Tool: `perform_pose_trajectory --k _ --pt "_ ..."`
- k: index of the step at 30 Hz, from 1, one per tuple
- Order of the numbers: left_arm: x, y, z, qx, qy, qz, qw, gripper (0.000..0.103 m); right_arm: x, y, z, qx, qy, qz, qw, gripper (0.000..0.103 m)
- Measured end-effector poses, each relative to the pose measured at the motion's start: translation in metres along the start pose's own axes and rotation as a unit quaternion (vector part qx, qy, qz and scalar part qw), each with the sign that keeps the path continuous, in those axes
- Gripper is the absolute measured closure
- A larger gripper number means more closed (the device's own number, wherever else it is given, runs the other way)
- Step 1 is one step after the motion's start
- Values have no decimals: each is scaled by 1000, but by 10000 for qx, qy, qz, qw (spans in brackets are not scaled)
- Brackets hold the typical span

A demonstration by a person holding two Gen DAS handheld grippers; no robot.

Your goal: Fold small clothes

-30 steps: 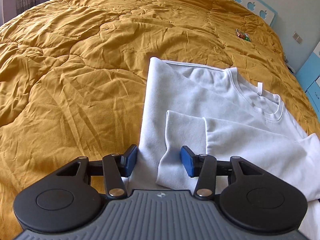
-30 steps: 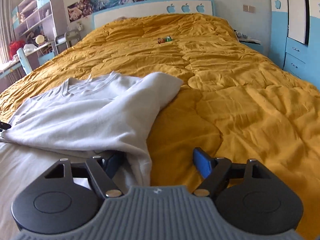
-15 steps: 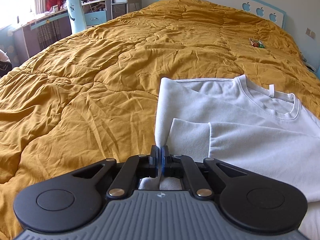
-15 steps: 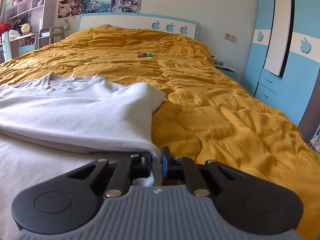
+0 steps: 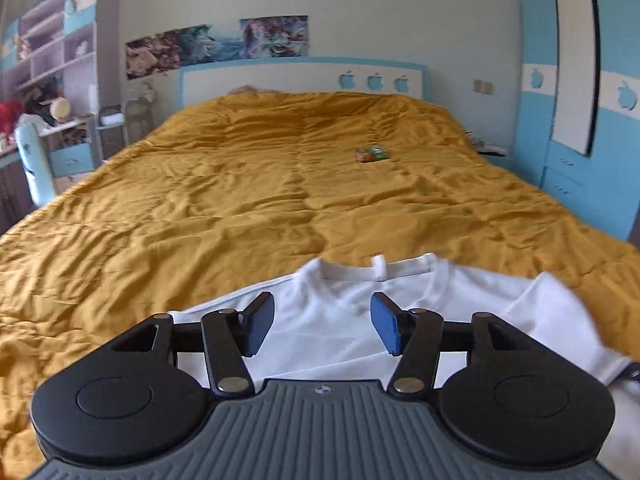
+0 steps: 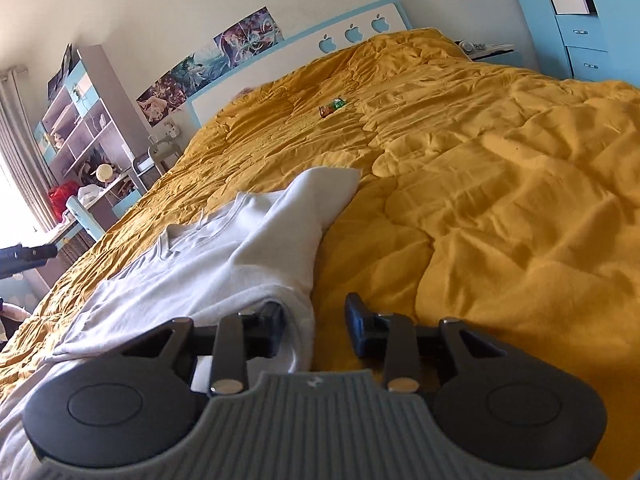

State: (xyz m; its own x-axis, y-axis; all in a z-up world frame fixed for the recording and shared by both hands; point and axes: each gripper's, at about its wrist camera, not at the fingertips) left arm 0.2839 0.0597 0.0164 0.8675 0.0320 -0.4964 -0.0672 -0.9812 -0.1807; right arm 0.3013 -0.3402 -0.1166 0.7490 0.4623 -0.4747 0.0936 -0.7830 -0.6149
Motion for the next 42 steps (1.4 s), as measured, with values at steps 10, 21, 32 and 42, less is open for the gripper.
perform_pose_trajectory --k 10,21,32,42 --pt "137 109 -71 -432 -411 2119 9755 38 9 11 0 141 -54 -197 9997 75" --pt "221 194 -87 -80 -1597 2957 9418 38 21 19 -2 384 -221 -400 9982 78" --pt "204 195 -79 -572 -1216 2205 9661 99 14 18 -4 349 72 -444 9984 100" --pt "240 165 -36 -2138 -1156 2361 9408 99 -1 -22 7 -197 604 1029 9927 102"
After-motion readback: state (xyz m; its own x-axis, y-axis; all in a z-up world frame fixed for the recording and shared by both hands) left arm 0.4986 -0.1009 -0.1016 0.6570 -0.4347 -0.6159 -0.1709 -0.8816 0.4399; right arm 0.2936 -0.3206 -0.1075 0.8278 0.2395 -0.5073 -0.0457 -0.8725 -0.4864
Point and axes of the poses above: each gripper's, at about its wrist camera, not at the fingertips, and x roughly the way its jaws point, y to its right, z to its underside, and after that the axes turned 15 degrees about x, right-handed
